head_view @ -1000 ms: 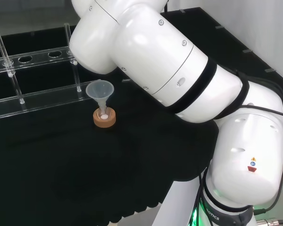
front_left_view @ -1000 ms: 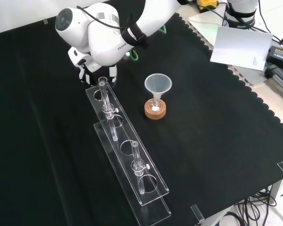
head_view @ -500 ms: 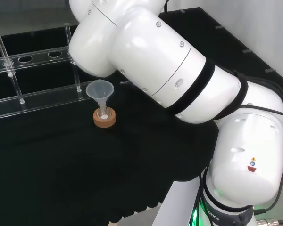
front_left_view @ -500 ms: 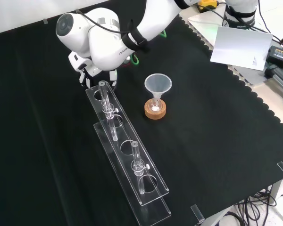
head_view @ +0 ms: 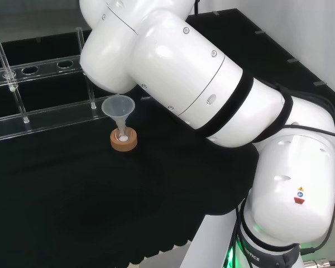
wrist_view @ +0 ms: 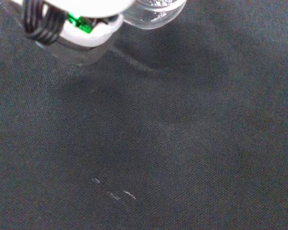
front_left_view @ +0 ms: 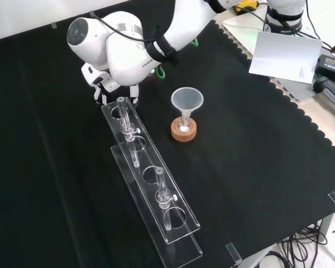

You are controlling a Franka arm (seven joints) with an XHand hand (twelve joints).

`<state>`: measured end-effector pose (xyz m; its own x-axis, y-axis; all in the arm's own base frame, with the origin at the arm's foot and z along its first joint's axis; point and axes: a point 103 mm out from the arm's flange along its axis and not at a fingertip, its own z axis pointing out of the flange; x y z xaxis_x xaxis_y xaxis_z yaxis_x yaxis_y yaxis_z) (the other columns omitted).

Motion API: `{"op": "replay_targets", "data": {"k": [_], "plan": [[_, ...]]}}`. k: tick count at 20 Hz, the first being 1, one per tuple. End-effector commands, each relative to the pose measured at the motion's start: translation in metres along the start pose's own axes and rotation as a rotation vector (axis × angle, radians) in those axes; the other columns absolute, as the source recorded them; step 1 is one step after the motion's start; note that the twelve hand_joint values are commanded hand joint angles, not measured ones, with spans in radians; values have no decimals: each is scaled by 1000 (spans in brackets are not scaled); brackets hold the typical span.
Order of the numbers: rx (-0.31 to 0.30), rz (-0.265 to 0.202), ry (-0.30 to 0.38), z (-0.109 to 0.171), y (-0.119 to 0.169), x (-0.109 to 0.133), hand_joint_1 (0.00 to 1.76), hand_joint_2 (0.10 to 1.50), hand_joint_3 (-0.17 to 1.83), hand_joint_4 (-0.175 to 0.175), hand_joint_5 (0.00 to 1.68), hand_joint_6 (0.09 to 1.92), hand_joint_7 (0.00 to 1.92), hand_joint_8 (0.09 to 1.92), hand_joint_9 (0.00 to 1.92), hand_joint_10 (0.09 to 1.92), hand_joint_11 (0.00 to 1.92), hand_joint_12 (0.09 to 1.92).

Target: Put the weighing funnel back on the table.

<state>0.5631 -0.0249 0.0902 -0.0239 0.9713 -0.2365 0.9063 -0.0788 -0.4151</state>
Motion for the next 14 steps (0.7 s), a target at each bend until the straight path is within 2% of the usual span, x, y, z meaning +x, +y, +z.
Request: {"op": "replay_targets", "data": {"k": [1, 7, 9, 10, 11, 14], "plan": [[-8, -1, -20, 1, -1, 1, 1114, 707, 573, 175, 1258, 661, 629, 660, 1045, 252, 879, 1001], [-9, 9, -4, -1, -5, 4, 1071, 925, 224, 175, 1140, 763, 556, 687, 999, 259, 834, 1033], [2, 7, 2, -1, -6, 3, 1009, 903, 182, 75, 1033, 692, 523, 692, 967, 279, 804, 1050], [11, 7, 14, -1, -6, 2, 990, 868, 221, 43, 975, 670, 501, 693, 943, 297, 785, 1057], [17, 5, 22, -1, -6, 2, 974, 823, 286, 25, 897, 673, 467, 694, 905, 320, 752, 1072], [33, -4, 15, 0, -8, 2, 946, 692, 485, 1, 654, 705, 354, 700, 768, 419, 641, 1140]]}}
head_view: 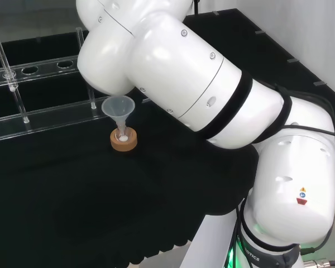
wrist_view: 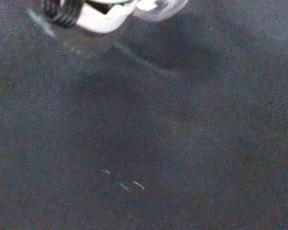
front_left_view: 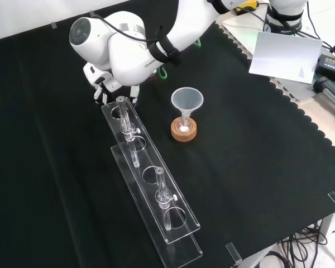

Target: Put the weighing funnel back on the table.

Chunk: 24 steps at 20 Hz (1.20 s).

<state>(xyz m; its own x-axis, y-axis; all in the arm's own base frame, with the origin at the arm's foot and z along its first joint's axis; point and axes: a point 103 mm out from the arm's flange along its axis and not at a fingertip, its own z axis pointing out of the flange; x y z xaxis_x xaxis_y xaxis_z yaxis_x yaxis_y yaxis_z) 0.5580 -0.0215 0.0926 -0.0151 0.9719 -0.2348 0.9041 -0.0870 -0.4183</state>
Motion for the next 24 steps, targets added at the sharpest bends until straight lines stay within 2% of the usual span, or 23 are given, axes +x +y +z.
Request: {"op": "replay_targets", "data": {"k": [1, 3, 5, 9, 16, 24], "plan": [[31, -12, 9, 1, -2, 0, 941, 670, 517, -2, 610, 708, 332, 701, 740, 442, 617, 1156], [22, -15, 7, 0, -4, -1, 923, 632, 553, -8, 459, 601, 248, 686, 631, 487, 506, 1217], [17, -18, 6, 0, -6, -1, 910, 609, 572, -10, 403, 494, 193, 674, 546, 553, 421, 1267], [-22, -26, 23, -8, -14, -4, 896, 596, 579, -10, 378, 400, 148, 659, 462, 604, 337, 1302], [-89, -23, 59, -40, -46, -16, 866, 583, 574, -10, 363, 364, 139, 653, 439, 615, 308, 1306], [-116, -15, 88, -69, -94, -21, 838, 587, 556, -11, 374, 308, 185, 651, 441, 630, 295, 1318]]}}
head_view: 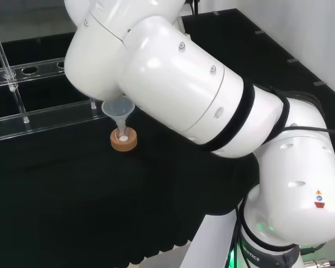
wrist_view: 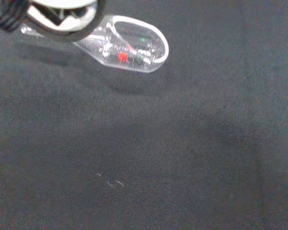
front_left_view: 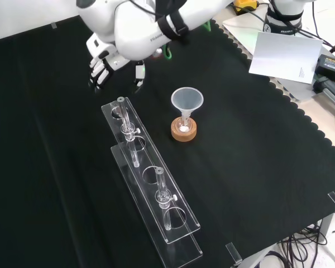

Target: Put the weighing funnel back on the table.

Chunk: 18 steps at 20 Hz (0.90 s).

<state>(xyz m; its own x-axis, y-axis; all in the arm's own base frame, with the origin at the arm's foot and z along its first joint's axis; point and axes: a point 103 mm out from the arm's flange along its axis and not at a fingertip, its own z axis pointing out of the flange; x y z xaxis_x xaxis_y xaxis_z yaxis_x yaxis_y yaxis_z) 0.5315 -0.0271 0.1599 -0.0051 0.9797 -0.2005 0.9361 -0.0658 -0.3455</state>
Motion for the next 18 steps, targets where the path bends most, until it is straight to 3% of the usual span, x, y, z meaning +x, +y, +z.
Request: {"op": "replay_targets", "data": {"k": [1, 18], "plan": [[-39, -9, 54, -30, -46, 1, 835, 588, 554, -11, 374, 302, 188, 650, 441, 631, 294, 1319], [-92, 11, 49, -65, -119, 16, 808, 598, 539, -13, 398, 221, 214, 638, 461, 625, 298, 1317]]}}
